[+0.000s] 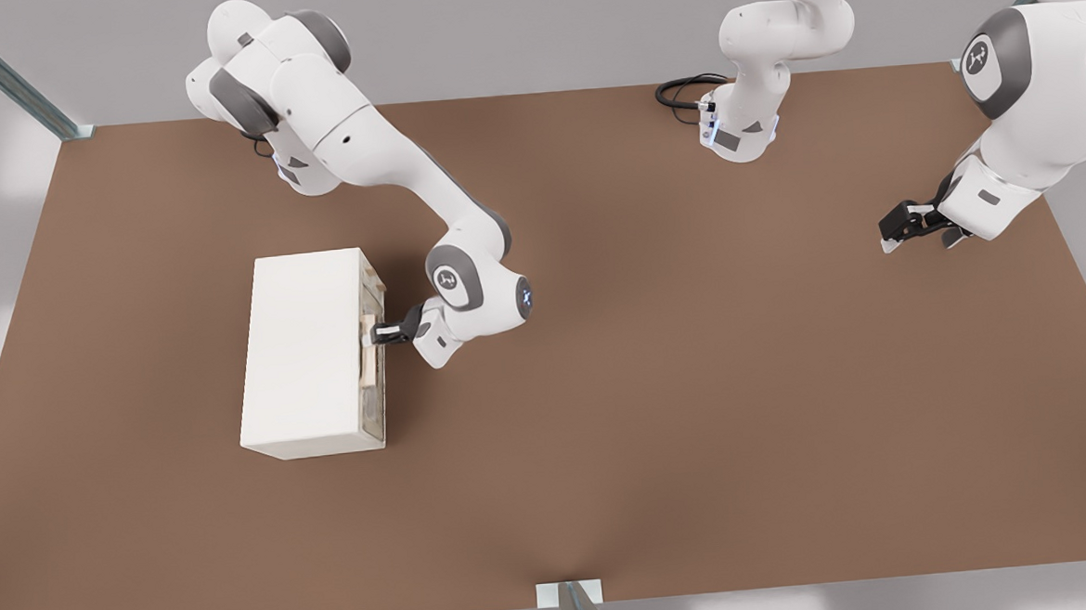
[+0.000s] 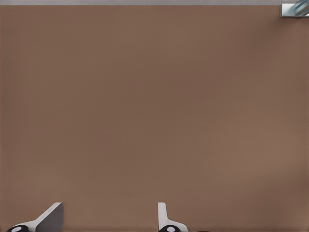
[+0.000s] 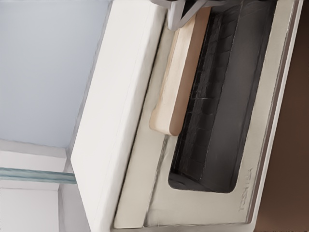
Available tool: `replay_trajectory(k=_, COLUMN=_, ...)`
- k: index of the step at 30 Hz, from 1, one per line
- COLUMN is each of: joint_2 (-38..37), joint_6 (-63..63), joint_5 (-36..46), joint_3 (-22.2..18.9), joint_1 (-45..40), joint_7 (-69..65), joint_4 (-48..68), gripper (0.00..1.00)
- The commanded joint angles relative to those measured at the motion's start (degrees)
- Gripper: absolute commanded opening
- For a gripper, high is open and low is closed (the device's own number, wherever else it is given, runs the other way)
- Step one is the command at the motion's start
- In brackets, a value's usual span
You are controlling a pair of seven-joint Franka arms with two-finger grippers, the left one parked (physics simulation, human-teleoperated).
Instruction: Keep left arm still and open the oven door with right arm
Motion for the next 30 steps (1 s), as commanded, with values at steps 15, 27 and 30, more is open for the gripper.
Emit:
replay_trajectory(k=15, joint_2=-25.29, joint_6=4.91, joint_5=42.25, joint_3=-2.21, joint_1=-19.98, joint_7=-32.75, joint_4=8.76, gripper=1.0)
replay_trajectory(k=27, joint_2=-25.73, joint_6=-1.52, joint_5=41.37, joint_3=-1.42, joint_1=-30.79, joint_7=-42.25, joint_4=15.45, gripper=1.0)
replay_trajectory(k=30, joint_2=-25.64, joint_6=-1.43, joint_5=41.46, joint_3=-1.51, joint_1=-30.7, joint_7=-42.16, joint_4=15.45, gripper=1.0)
